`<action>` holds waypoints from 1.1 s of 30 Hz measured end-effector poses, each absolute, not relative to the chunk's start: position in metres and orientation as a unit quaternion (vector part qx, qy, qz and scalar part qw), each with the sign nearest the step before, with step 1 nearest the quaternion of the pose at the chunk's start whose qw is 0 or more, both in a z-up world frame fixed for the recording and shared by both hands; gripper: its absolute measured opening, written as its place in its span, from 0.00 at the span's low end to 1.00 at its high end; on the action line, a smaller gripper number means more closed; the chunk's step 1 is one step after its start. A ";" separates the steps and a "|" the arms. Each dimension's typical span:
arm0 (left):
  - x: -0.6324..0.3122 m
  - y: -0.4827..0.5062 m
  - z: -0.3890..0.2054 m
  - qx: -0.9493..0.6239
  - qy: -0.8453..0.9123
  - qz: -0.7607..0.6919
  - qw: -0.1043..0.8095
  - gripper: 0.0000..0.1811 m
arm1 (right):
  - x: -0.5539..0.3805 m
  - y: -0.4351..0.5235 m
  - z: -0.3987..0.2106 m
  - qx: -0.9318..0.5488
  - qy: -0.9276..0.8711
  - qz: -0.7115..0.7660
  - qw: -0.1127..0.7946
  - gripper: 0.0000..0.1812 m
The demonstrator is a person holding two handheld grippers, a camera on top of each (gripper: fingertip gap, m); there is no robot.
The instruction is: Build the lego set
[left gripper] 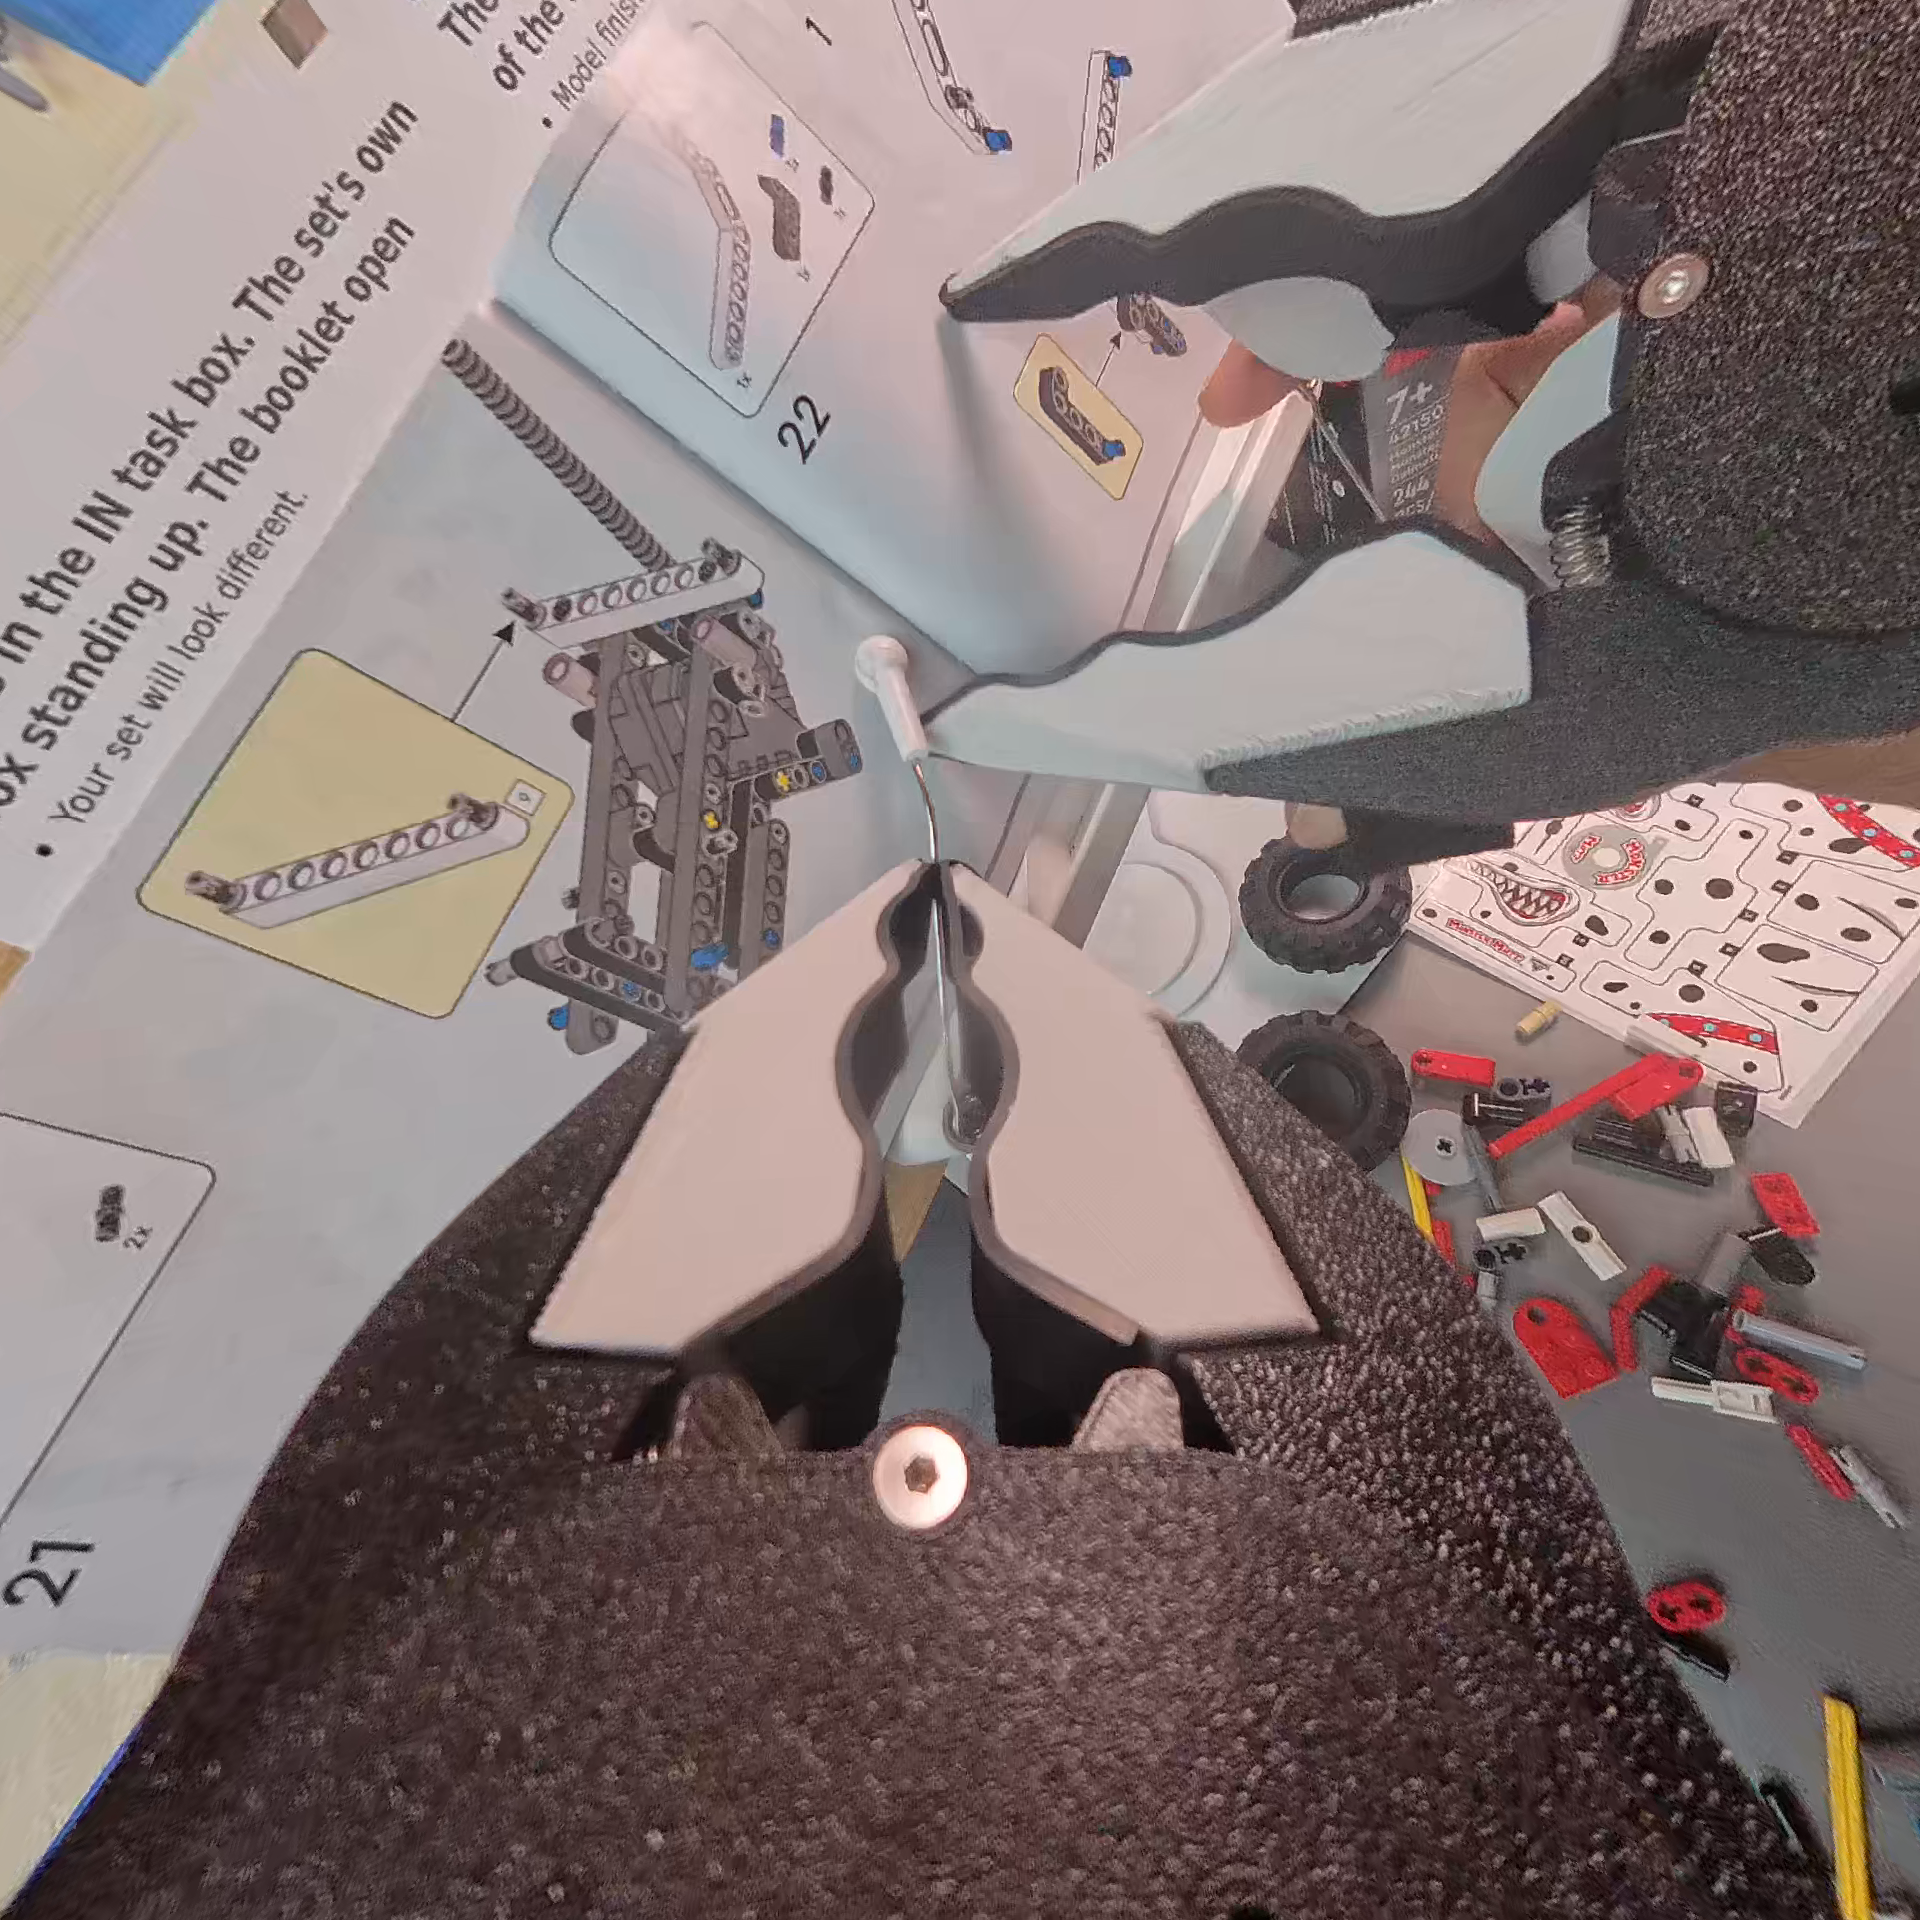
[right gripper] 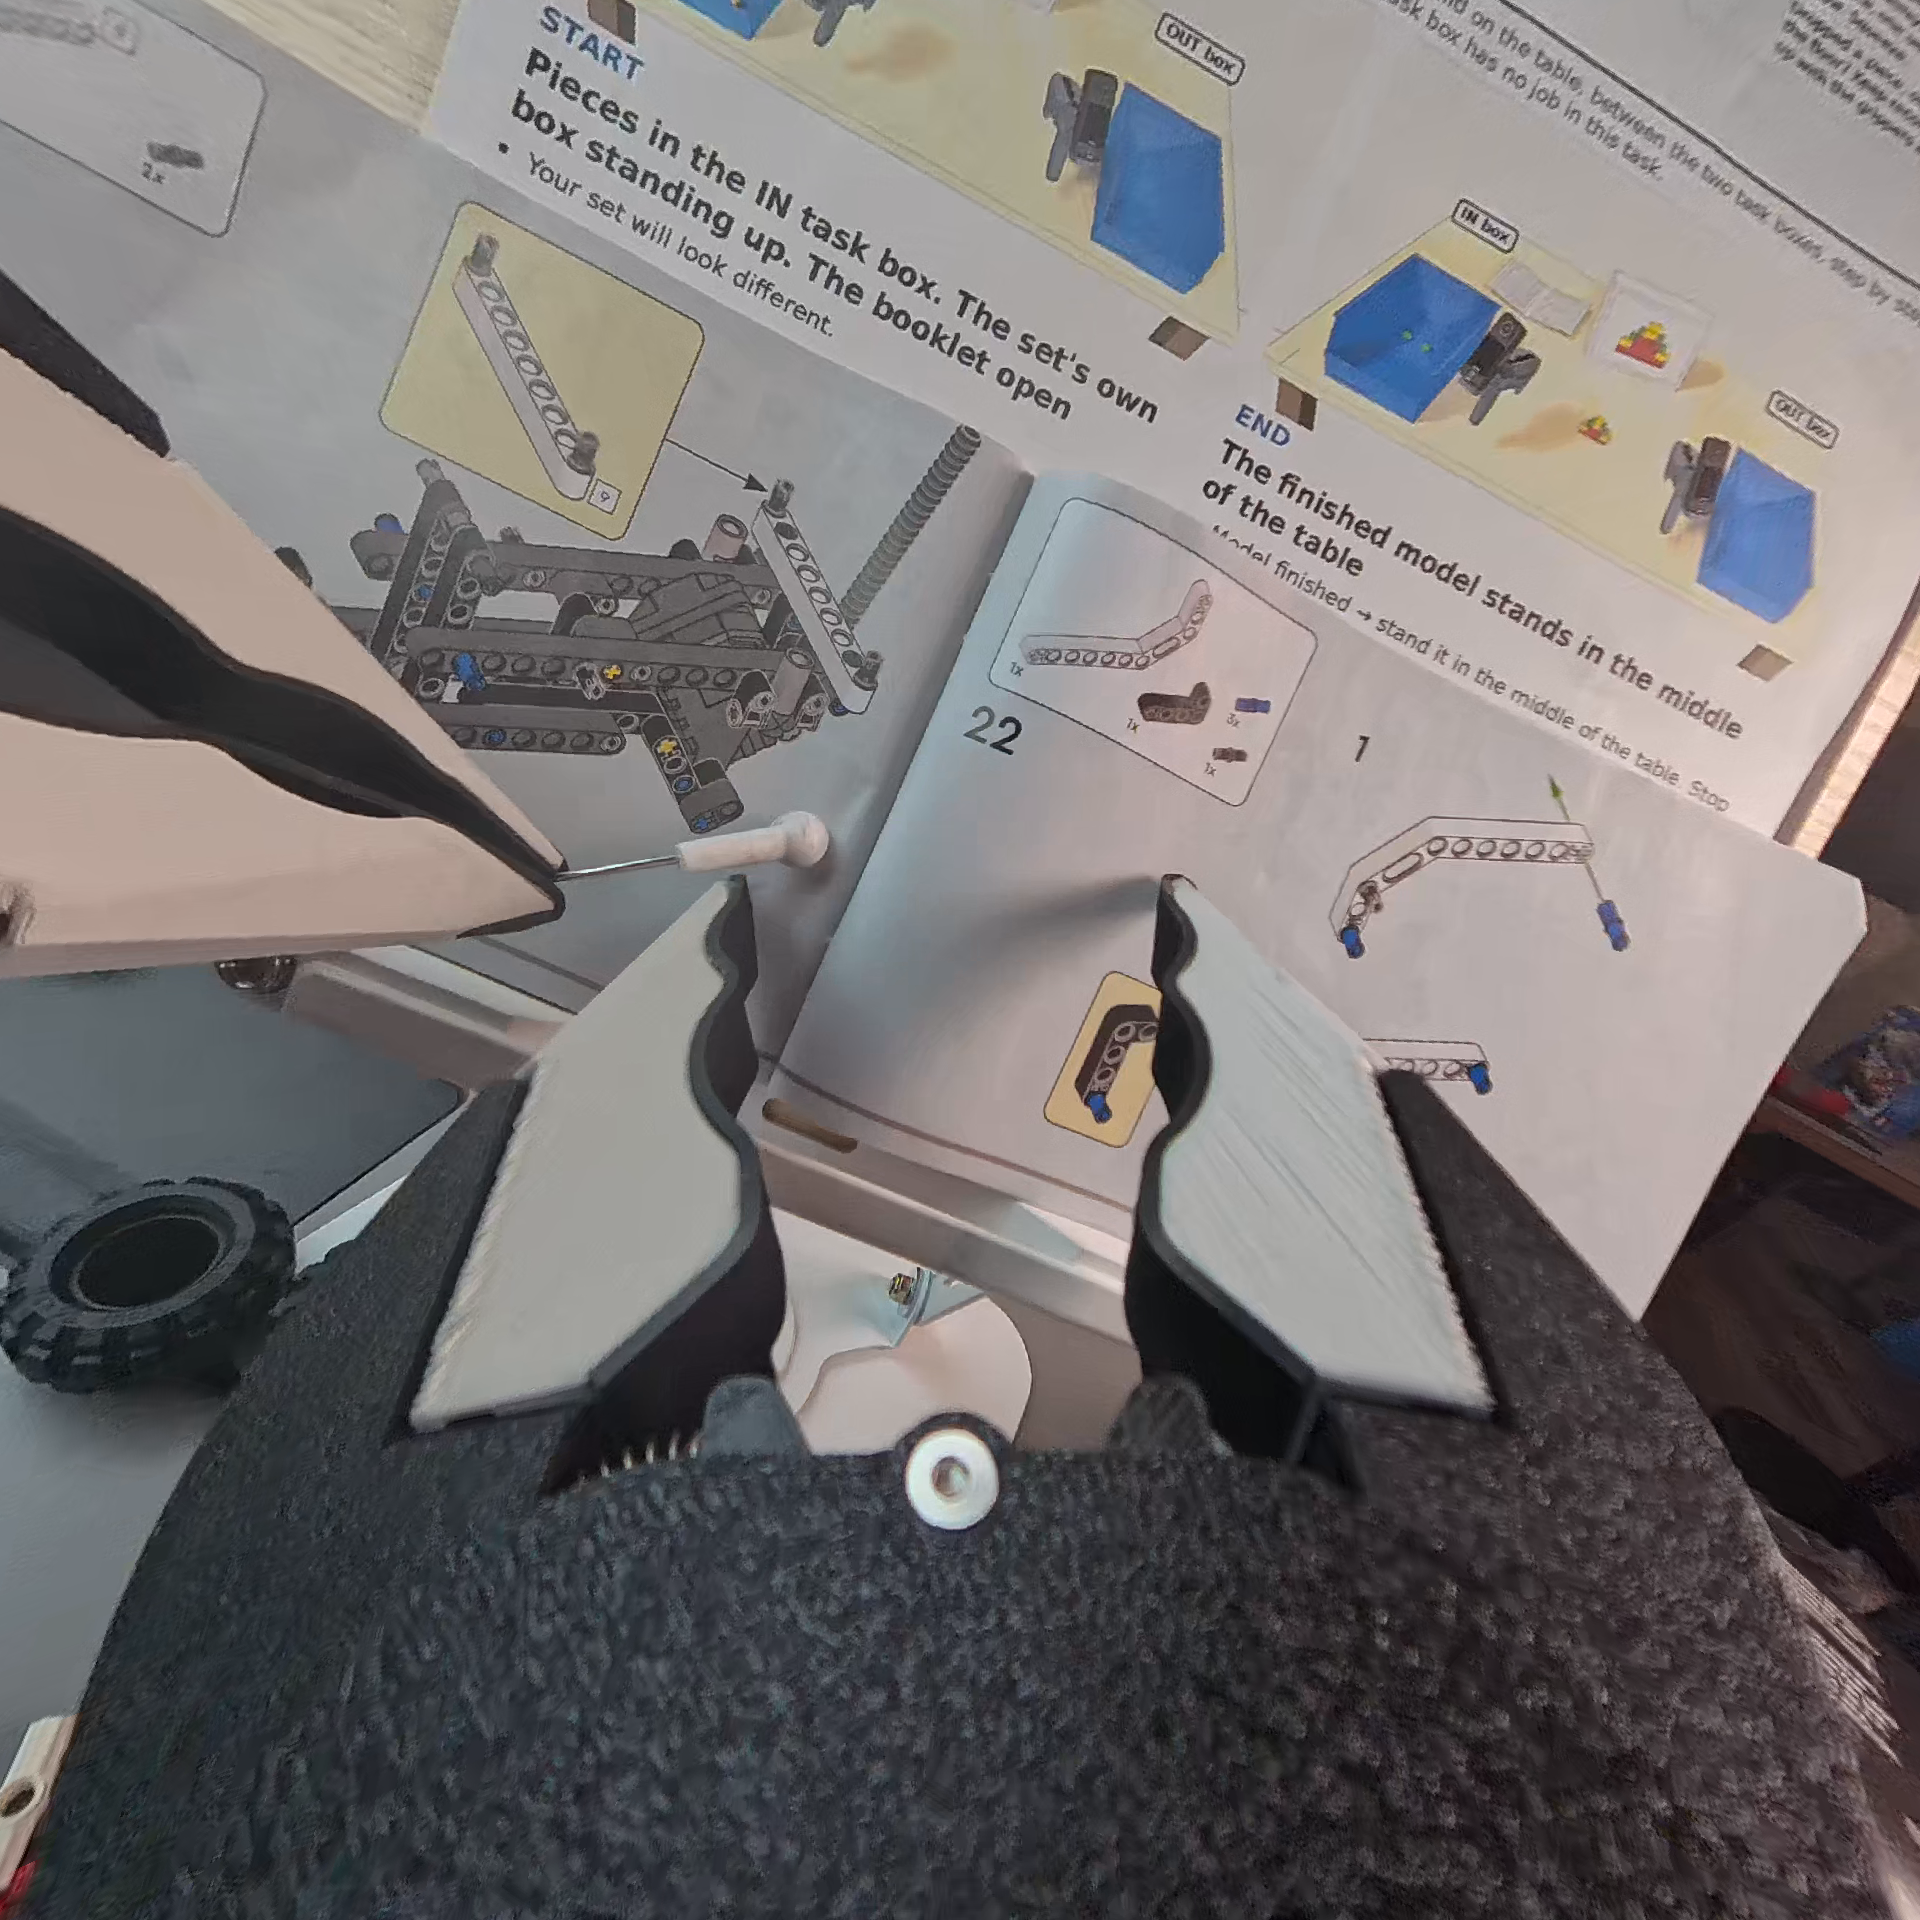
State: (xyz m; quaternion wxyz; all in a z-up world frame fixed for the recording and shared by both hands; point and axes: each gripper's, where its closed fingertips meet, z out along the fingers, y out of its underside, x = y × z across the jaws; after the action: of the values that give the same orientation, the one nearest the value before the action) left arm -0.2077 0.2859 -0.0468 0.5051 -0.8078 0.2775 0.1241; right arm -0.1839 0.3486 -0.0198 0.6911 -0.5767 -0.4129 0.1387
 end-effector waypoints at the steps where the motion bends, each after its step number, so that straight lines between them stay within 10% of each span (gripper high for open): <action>1: -0.208 0.286 -0.047 -0.810 0.281 0.122 0.500 0.02 | -0.184 0.347 -0.021 -0.576 -0.424 0.144 0.684 0.47; 17: -0.142 0.308 -0.015 -0.779 0.254 0.094 0.565 0.05 | -0.087 0.377 -0.096 -0.601 -0.421 0.122 0.668 0.32; 21: -0.148 0.338 -0.040 -0.808 0.249 0.167 0.507 0.01 | -0.085 0.387 -0.100 -0.608 -0.454 0.037 0.651 0.00; 33: -0.157 0.343 -0.052 -0.811 0.250 0.193 0.493 0.01 | -0.079 0.367 -0.048 -0.223 -0.650 -0.408 0.600 0.03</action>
State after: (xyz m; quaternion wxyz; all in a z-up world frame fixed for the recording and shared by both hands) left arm -0.1573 0.3427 -0.0519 0.4933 -0.8105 0.2502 0.1925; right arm -0.0792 0.3669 -0.0481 0.6003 -0.2230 -0.6505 -0.4084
